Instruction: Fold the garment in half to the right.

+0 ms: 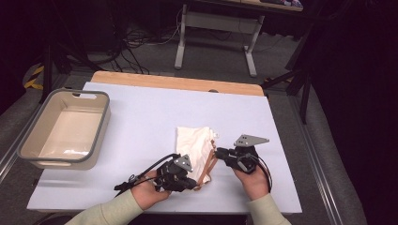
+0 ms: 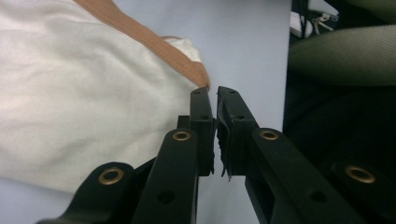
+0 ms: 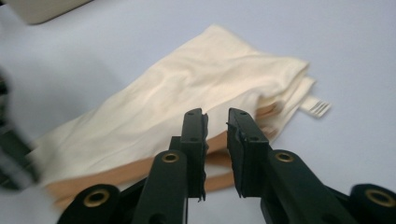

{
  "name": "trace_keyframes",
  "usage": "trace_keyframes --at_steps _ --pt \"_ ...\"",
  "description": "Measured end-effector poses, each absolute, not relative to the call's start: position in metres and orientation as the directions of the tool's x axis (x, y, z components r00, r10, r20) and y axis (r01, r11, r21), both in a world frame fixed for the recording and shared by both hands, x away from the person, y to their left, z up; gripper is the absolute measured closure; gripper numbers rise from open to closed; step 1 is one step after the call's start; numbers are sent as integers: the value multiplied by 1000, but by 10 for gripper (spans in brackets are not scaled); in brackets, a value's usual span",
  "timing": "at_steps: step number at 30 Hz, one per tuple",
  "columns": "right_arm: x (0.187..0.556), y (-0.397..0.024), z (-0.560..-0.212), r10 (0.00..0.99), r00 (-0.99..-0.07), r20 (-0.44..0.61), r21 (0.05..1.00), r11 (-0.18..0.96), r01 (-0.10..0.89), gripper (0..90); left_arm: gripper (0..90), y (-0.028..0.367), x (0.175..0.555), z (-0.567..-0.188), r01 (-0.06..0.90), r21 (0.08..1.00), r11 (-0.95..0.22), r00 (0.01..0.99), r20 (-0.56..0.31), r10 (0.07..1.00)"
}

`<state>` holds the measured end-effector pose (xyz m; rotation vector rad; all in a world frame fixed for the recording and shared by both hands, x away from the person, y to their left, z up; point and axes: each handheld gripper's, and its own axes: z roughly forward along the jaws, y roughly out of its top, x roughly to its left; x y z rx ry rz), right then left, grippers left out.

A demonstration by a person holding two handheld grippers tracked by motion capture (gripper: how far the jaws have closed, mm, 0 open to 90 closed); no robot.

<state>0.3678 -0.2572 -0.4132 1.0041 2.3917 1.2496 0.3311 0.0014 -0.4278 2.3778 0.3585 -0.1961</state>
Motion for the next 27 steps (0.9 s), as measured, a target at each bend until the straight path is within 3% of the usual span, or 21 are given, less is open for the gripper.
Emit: trace_keyframes --at_steps 3,6,10,13,18,21,27 --pt "388 -250 -417 696 -713 77 789 394 470 709 840 -1 331 -432 304 602 -739 949 -261 178" --pt "401 -240 -421 704 -709 47 786 412 461 720 840 -2 330 -434 296 582 -757 950 -264 168" --pt "413 -224 -420 688 -726 22 797 426 428 778 841 4 329 -425 299 643 -705 952 -254 172" --pt "424 -213 -428 680 -733 22 770 456 447 830 841 10 334 -422 319 657 -683 948 -238 213" --pt "428 -226 -446 718 -695 21 676 502 540 825 823 17 342 -425 366 659 -657 930 -243 274" --pt "424 -239 -448 723 -688 65 694 463 552 821 813 20 347 -427 385 655 -650 922 -248 297" --pt "422 -245 -442 730 -682 42 695 469 545 794 772 28 354 -427 424 662 -619 902 -246 354"
